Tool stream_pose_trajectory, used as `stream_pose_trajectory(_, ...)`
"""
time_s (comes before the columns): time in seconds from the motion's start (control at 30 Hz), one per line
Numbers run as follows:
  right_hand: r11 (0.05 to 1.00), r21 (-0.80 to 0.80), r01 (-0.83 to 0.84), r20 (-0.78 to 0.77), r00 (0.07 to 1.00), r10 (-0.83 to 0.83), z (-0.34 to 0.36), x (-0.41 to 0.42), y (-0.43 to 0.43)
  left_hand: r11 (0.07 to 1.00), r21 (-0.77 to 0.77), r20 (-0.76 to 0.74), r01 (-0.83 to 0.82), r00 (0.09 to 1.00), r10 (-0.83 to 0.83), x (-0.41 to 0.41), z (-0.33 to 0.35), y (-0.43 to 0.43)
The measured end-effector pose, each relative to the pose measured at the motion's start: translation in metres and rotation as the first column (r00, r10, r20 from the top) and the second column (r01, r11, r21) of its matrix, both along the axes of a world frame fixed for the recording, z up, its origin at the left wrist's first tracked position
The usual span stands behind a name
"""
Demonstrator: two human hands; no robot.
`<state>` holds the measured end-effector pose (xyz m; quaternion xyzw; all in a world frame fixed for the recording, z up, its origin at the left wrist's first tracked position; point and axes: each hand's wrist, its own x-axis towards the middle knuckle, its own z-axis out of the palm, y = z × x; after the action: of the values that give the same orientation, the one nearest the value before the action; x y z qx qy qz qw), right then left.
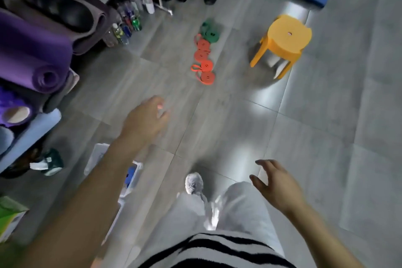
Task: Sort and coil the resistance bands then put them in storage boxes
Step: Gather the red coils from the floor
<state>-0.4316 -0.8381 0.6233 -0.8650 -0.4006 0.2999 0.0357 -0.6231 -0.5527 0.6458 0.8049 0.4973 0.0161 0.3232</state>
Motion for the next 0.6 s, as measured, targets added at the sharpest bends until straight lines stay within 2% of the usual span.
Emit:
stream_pose_trajectory(0.1, 0.999, -0.020, -0.028, -0.001, 1.000, 0.028, -0.005, 0.059, 0.041, 0.997, 0.069, 0.037, 0.027, 0.999, -0.030, 0.079, 0.014, 0.055)
stream_pose_trajectory(0.2, 0.993, -0.038, -0.116, 0.006, 0.993, 0.116, -0.013, 0.132, 0.106, 0.998, 0.068, 0.023, -0.005, 1.000, 0.004, 0.138, 0.004, 0.091)
stream_pose_trajectory(0.37, 0.963, 0.037, -0.268, 0.010, 0.963, 0.268, -0.010, 0.258, 0.252, 0.983, -0.086, -0.108, -0.161, 0.983, 0.151, 0.190, -0.043, 0.113)
stream_pose_trajectory(0.43, 0.941, 0.082, -0.328, 0.013, 0.944, 0.328, -0.005, 0.300, 0.311, 0.950, -0.156, -0.154, -0.272, 0.956, 0.249, 0.204, -0.059, 0.113)
stream_pose_trajectory(0.6, 0.860, 0.070, -0.506, 0.018, 0.862, 0.506, -0.005, 0.372, 0.449, 0.799, -0.293, -0.224, -0.525, 0.850, 0.477, 0.232, -0.081, 0.117)
